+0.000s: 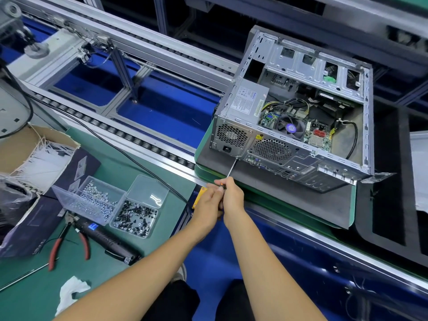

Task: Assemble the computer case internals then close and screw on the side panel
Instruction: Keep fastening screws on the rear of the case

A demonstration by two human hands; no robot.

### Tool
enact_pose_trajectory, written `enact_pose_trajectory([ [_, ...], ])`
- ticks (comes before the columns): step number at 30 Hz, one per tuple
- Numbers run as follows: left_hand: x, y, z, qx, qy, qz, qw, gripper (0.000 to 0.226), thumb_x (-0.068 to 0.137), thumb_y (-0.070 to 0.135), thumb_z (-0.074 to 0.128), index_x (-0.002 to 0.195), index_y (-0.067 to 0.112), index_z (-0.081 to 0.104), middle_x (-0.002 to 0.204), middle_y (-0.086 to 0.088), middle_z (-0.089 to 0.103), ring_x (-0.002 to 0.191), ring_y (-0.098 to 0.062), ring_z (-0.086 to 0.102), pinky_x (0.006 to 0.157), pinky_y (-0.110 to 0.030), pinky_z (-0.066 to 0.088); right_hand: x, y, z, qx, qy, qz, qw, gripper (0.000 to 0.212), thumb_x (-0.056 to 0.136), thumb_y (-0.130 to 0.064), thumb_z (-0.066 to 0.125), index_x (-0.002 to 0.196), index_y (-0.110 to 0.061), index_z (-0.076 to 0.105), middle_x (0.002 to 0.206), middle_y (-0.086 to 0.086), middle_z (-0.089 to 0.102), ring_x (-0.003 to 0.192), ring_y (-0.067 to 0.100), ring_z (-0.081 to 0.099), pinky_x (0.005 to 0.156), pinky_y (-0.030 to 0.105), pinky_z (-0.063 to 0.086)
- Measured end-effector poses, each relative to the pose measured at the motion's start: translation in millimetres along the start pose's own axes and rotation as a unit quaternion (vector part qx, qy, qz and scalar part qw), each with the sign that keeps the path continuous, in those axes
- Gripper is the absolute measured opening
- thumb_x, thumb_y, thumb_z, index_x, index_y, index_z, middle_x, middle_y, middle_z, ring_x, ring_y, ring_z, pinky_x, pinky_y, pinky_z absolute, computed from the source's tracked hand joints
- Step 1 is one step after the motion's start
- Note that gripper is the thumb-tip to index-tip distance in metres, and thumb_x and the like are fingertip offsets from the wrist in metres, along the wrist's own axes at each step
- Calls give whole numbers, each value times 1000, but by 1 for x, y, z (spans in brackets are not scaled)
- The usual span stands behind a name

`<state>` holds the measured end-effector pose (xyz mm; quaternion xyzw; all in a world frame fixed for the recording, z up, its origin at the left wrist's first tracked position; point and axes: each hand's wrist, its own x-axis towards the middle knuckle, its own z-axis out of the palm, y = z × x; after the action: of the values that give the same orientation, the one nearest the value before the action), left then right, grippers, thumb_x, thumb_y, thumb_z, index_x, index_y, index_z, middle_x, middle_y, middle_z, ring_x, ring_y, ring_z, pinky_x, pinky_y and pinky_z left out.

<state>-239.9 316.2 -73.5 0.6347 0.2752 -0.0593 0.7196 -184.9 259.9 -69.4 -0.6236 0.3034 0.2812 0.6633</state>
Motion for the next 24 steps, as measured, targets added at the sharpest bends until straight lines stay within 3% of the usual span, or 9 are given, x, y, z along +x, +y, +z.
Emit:
enact_pose_trajectory([
  [3, -2, -2, -1, 150, 27, 65, 986, 15, 106, 27, 48, 98, 14, 48, 84, -3, 60, 69, -11, 52, 60, -24, 42, 1, 0, -1, -32, 47, -35, 998, 19, 77, -22, 68, 62, -14, 59, 57, -1, 59, 54, 17, 51, 52, 29, 40],
  [5, -2, -3, -1, 142, 54, 84, 985, 8, 102, 19, 57, 100, 19, 49, 89, -1, 65, 74, -11, 58, 61, -23, 44, 2, 0, -3, -20, 62, -46, 997, 15, 73, -20, 73, 65, -11, 63, 55, -2, 62, 53, 14, 55, 51, 28, 44],
  [8, 1, 0, -2, -11, 24, 30, 999, 13, 99, 16, 59, 95, 16, 46, 83, -4, 59, 67, -13, 52, 54, -25, 41, 3, 0, -5, 6, 69, -47, 996, 16, 76, -14, 71, 61, -13, 66, 51, -4, 63, 45, 12, 53, 42, 22, 41],
  [10, 0, 0, -4, -179, -10, -61, 982, 17, 103, 31, 53, 101, 15, 49, 76, -8, 55, 56, -15, 46, 45, -24, 31, 4, 1, -5, 14, 58, -31, 998, 13, 83, -14, 66, 70, -12, 69, 58, -3, 70, 44, 15, 53, 41, 21, 41],
  [12, -2, -5, -7, -248, -39, -122, 960, 30, 105, 42, 46, 103, 13, 54, 69, -5, 52, 47, -12, 38, 40, -22, 23, 3, 1, -4, 31, 34, -13, 999, 12, 88, -13, 59, 83, -5, 66, 75, 3, 78, 47, 17, 55, 43, 21, 42],
  [15, -2, -11, -5, -181, -54, -84, 978, 30, 108, 42, 44, 99, 14, 48, 65, -3, 44, 46, -10, 30, 40, -21, 22, 4, 1, -6, 36, 5, 3, 999, 20, 91, -18, 53, 81, -6, 65, 85, 4, 79, 50, 14, 62, 45, 20, 45],
  [19, 0, -13, 1, -61, 28, 4, 998, 14, 101, 15, 60, 101, 11, 46, 80, -11, 54, 60, -13, 49, 53, -25, 41, 4, 0, -7, 1, -1, 12, 1000, 15, 84, -23, 60, 87, -9, 64, 80, 2, 78, 47, 15, 62, 44, 23, 44],
  [21, 2, -13, 2, -32, 62, 26, 997, 22, 92, 6, 66, 96, 19, 48, 87, -10, 57, 71, -13, 53, 61, -27, 45, 4, 1, -4, -2, -3, -9, 1000, 19, 78, -19, 63, 89, -4, 67, 81, 3, 79, 56, 16, 68, 48, 25, 50],
  [24, 2, -11, 4, -3, 69, 49, 996, 27, 90, 8, 67, 94, 21, 44, 85, -3, 55, 71, -10, 52, 61, -25, 45, 5, 1, -2, 0, 25, -36, 999, 15, 73, -14, 67, 80, -2, 73, 73, 2, 77, 59, 17, 68, 48, 24, 50],
])
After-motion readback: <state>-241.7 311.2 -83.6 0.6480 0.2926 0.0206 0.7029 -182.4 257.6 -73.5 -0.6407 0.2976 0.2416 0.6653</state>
